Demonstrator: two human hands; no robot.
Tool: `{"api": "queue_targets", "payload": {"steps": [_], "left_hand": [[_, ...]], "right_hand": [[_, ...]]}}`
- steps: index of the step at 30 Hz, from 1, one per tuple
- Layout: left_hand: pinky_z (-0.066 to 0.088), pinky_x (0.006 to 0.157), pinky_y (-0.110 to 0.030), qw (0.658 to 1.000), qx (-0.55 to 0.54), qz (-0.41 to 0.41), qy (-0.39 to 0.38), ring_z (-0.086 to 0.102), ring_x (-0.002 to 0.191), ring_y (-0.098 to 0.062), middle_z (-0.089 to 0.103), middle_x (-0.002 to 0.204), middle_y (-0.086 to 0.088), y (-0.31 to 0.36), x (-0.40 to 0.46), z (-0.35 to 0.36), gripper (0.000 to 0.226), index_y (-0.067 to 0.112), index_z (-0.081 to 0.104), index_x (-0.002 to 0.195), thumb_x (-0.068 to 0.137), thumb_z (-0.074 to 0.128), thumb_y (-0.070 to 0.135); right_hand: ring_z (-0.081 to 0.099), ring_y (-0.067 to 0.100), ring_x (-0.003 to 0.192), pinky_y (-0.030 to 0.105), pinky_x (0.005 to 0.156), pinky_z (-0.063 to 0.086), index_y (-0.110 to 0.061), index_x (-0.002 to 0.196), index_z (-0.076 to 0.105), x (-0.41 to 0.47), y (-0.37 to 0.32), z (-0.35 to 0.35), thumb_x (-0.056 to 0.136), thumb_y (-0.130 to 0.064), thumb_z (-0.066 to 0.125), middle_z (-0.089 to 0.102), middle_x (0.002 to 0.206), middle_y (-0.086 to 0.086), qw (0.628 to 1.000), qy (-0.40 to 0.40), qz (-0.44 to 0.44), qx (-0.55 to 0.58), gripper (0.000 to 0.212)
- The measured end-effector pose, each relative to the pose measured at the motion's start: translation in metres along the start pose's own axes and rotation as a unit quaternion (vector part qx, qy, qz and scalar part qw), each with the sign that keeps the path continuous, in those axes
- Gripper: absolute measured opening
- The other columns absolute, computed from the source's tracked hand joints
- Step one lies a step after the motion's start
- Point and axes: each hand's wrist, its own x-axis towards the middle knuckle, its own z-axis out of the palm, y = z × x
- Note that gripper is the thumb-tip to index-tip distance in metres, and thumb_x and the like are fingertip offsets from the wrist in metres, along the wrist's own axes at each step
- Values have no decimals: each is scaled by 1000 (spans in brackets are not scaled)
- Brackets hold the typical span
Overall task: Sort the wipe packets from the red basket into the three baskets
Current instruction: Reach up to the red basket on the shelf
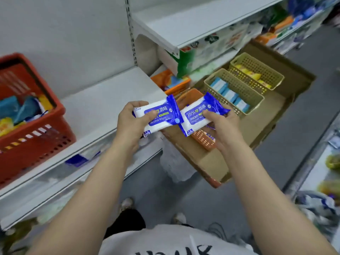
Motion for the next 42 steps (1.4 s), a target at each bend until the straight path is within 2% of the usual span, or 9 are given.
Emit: {"api": "queue_targets", "payload": {"steps": [5,12,16,20,25,28,32,36,42], "left_hand": [[59,72,-39,999,40,-10,-14,74,91,-26,71,105,-13,-6,13,55,38,14,61,111,79,82,14],[60,70,-34,997,69,-17,-38,74,89,-18,72,105,-7,-15,72,110,36,20,60,108,79,82,20],[58,62,-24,993,98,-23,-58,74,83,-11,71,102,1,-18,105,132,33,27,58,103,79,81,27],[58,64,-25,990,124,-47,-53,73,84,-11,70,104,4,-24,127,137,39,28,57,107,78,82,31],[61,70,-28,990,122,-77,5,72,86,-10,69,107,3,-42,146,132,53,24,55,119,75,84,31],[55,57,-16,990,89,-92,51,71,76,-2,68,97,9,-55,146,135,45,21,55,112,77,83,27],[60,74,-35,987,26,-114,109,74,89,-17,75,104,-4,-78,135,137,34,14,63,107,79,82,19],[59,81,-42,969,-55,-122,209,73,94,-25,75,102,-7,-91,121,132,25,14,66,105,83,76,6],[60,77,-31,928,-120,-131,326,74,92,-20,76,100,-5,-105,85,130,21,13,67,104,85,75,9]], "right_hand": [[72,22,74,31,60,59,-14,91,65,39,-7,-52,90,-10,66,74,96,15,998,45,34,1,4],[72,21,70,28,50,57,-15,93,55,93,-16,-69,85,-2,74,69,92,10,995,64,21,-71,25],[73,21,81,36,61,62,-17,115,51,124,-28,-62,82,4,74,67,102,5,988,10,62,-143,45],[74,22,73,36,60,62,-13,95,64,152,-30,-46,82,9,65,73,89,12,974,-15,110,-195,25],[68,15,59,24,48,56,-18,84,64,196,-26,-30,86,1,67,71,74,4,956,-70,108,-263,20],[70,14,67,27,58,56,-18,89,68,232,-13,-24,84,-15,76,74,82,4,931,-118,74,-338,10],[70,15,75,31,71,56,-23,81,65,276,4,-26,83,-22,77,71,80,-2,881,-156,20,-447,13],[68,28,94,45,88,54,-16,95,65,311,20,-22,81,-27,76,72,100,8,836,-196,-30,-512,21],[67,22,97,35,88,53,-17,97,64,333,46,5,88,-21,71,67,99,1,786,-286,-54,-545,12]]}}
